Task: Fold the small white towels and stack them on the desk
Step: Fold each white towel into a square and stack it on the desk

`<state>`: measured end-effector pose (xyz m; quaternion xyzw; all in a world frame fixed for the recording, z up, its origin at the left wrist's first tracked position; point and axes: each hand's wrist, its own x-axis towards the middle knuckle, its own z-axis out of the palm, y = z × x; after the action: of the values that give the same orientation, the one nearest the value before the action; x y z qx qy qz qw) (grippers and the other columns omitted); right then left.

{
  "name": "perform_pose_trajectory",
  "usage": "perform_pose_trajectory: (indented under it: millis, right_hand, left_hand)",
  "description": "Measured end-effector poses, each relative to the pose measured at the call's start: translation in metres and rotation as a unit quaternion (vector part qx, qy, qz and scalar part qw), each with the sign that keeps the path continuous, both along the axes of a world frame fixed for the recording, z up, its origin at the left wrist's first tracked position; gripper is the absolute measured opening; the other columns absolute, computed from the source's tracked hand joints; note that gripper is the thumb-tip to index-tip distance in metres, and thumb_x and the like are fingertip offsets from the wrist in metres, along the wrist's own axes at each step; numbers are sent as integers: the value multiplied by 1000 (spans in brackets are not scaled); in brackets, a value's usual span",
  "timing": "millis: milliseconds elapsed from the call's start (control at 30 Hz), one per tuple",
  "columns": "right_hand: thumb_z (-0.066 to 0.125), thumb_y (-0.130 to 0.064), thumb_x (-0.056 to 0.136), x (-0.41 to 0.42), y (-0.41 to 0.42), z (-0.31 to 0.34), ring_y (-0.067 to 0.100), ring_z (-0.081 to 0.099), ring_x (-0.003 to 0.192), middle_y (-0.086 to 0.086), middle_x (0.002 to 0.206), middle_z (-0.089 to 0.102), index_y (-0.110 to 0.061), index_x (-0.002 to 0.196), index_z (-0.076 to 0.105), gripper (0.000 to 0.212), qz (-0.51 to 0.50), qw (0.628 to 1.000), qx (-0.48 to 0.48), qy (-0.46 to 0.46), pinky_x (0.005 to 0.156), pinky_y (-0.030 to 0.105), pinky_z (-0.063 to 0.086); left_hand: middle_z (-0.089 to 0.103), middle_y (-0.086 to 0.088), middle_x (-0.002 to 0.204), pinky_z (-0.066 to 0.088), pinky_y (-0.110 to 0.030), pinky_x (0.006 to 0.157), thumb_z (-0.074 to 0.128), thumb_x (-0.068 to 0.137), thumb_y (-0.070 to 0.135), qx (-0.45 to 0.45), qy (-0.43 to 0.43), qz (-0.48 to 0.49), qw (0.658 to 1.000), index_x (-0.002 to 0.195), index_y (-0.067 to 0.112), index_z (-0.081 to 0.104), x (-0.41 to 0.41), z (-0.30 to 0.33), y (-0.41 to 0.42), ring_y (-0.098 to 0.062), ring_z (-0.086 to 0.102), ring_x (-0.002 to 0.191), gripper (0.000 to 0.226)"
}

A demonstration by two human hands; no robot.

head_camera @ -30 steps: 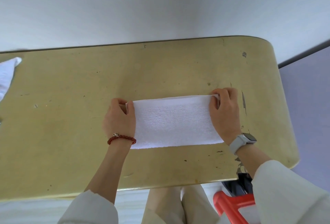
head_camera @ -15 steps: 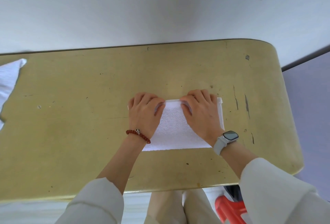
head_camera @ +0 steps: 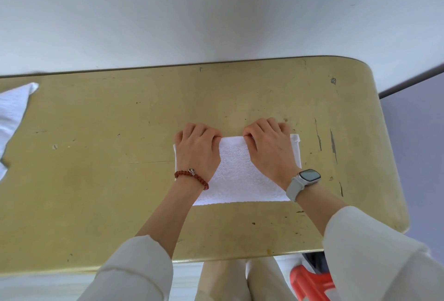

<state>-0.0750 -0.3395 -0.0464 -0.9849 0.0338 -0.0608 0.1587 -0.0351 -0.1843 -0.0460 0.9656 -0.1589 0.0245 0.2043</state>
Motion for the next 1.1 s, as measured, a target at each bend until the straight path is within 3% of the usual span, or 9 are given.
perform_pose_trajectory:
  millis: [133,233,300,367,467,667,867,967,1100]
  right_hand:
    - [42,-14,85,4,0,4,20,53,68,-3,74,60,-16,75,59,20,0,1000,-5,-20,72,29,24]
    - [49,-6,84,-9,-5,8,22,60,83,1,91,65,-12,85,64,16,29,996,-13,-79,80,31,34]
    - [44,-9,87,-28,-6,7,26,57,107,7,110,65,-8,101,65,25,64,995,-25,-75,96,39,35]
    - [34,-21,93,-46,-7,3,29,42,126,12,131,54,-7,120,57,38,99,993,-59,-8,109,49,23]
    - [17,-38,96,-55,-10,-3,36,26,136,10,147,35,-16,138,38,52,115,979,-126,115,108,59,10]
    - [9,-45,96,-51,-11,-6,41,21,136,8,151,28,-22,143,26,55,116,972,-122,163,106,62,10]
    - [33,-23,92,-48,-30,8,30,46,122,11,124,57,-8,108,61,35,31,999,3,16,106,49,30]
    - [39,-19,87,-55,-38,10,29,52,101,12,108,61,-7,102,62,30,42,999,26,-7,83,45,48]
    - [43,-15,84,-78,-17,10,30,56,80,14,99,59,-3,101,64,29,142,986,82,19,64,36,51]
  left_hand:
    - [64,1,76,33,-31,78,53,79,12,16,1,25,1000,73,16,67,-3,6,-7,-27,57,81,15]
    - [64,-4,100,40,-37,82,42,82,13,29,-21,13,999,94,15,67,-16,11,-5,-23,49,98,27]
    - [62,-7,115,36,-39,92,38,85,15,48,-34,-33,998,108,12,63,-33,10,-1,-23,44,113,34]
    - [56,-10,127,27,-43,102,32,92,22,73,-18,-64,995,120,10,55,-49,4,2,-25,36,126,38]
    - [41,-12,143,12,-52,108,11,99,37,144,42,-72,986,135,15,37,-57,-7,8,-32,23,135,50]
    - [26,-11,149,7,-58,107,2,96,47,199,75,-83,974,142,20,25,-52,-13,12,-34,18,137,58]
    - [31,-13,148,13,-62,109,2,95,50,188,67,-138,970,142,23,25,-33,-11,31,-34,15,137,59]
    - [34,-15,146,15,-68,101,7,95,51,207,50,-158,964,139,27,30,-14,-8,44,-39,20,135,54]
    - [35,-16,146,11,-69,99,37,91,41,207,8,-124,970,135,25,42,2,2,57,-42,27,134,47]
